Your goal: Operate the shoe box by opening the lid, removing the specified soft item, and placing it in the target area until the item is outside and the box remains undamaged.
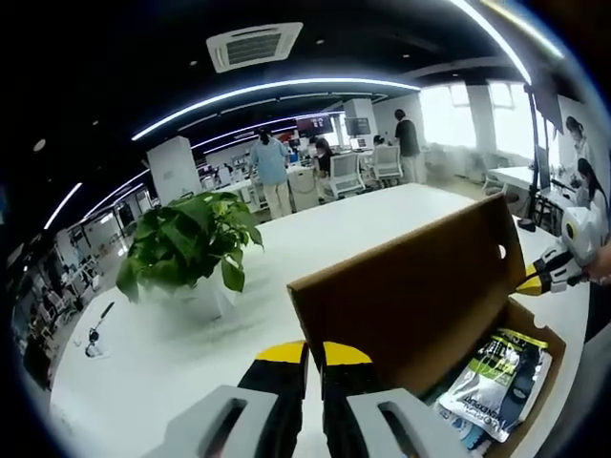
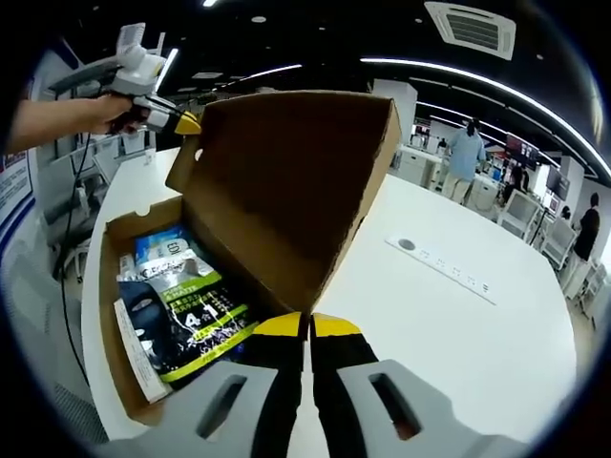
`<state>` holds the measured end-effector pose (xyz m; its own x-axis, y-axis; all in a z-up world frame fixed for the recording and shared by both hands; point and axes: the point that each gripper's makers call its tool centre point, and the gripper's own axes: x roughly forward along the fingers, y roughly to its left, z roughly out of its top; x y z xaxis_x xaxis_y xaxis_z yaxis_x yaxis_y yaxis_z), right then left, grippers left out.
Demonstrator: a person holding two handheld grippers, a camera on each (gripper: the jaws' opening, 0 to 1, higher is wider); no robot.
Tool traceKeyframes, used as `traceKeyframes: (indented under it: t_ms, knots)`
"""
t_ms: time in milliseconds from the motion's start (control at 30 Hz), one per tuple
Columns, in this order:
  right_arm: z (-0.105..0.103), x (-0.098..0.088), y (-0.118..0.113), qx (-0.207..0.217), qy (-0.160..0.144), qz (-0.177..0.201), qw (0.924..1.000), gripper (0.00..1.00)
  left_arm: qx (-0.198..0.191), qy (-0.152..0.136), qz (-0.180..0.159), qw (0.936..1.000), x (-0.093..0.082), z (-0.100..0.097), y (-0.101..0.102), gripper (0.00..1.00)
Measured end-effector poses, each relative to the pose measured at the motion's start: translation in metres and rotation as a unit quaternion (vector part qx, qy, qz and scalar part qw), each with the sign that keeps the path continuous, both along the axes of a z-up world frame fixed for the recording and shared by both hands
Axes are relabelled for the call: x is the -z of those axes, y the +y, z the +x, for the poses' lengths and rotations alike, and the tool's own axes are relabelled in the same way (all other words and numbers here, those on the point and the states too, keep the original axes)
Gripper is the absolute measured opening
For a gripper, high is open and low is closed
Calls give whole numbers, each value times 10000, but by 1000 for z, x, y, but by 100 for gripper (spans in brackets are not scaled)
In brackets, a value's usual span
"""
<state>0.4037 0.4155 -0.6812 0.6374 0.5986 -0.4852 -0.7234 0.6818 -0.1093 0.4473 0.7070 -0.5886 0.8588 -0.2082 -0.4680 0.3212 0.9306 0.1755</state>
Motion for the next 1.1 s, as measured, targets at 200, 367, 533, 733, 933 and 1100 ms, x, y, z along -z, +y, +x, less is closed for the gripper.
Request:
traceKeyframes:
  t_ms: [200,367,533,733,933,1100]
  knots:
    - [2,0,1,-43,-57,-94,9999,0,-81,-13,-110,9999,3,5,0,5]
    - [2,0,2,-155,-153,-275,9994,0,-196,89,-237,9995,16,2,1,10]
    - [3,0,1,-149,-128,-278,9994,0,-297,163,-282,9990,25,-6,6,12]
    - [5,0,2,-136,-102,-252,9995,0,-365,280,-349,9983,37,-21,7,12]
    - [5,0,2,-129,-76,-238,9996,0,-404,499,-403,9971,56,-37,5,9]
    - [5,0,2,-100,-48,-213,9997,0,-476,609,-426,9961,69,-47,3,8]
